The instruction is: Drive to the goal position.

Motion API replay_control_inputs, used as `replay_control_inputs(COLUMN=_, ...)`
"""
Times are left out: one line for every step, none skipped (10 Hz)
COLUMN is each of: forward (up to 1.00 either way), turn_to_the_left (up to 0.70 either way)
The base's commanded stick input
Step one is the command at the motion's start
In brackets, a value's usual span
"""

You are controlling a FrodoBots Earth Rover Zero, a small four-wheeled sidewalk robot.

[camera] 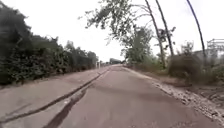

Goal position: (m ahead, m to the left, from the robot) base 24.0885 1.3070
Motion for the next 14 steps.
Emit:
replay_control_inputs(forward=0.85, turn_to_the_left=0.00)
replay_control_inputs(forward=0.85, turn_to_the_left=0.00)
replay_control_inputs(forward=0.85, turn_to_the_left=0.00)
replay_control_inputs(forward=0.85, turn_to_the_left=0.00)
replay_control_inputs(forward=0.85, turn_to_the_left=0.00)
replay_control_inputs(forward=0.85, turn_to_the_left=0.00)
replay_control_inputs(forward=0.85, turn_to_the_left=0.00)
replay_control_inputs(forward=0.85, turn_to_the_left=0.00)
replay_control_inputs(forward=0.85, turn_to_the_left=0.00)
replay_control_inputs(forward=0.85, turn_to_the_left=0.00)
replay_control_inputs(forward=0.85, turn_to_the_left=0.00)
replay_control_inputs(forward=0.85, turn_to_the_left=0.00)
replay_control_inputs(forward=0.85, turn_to_the_left=0.00)
replay_control_inputs(forward=0.85, turn_to_the_left=0.00)
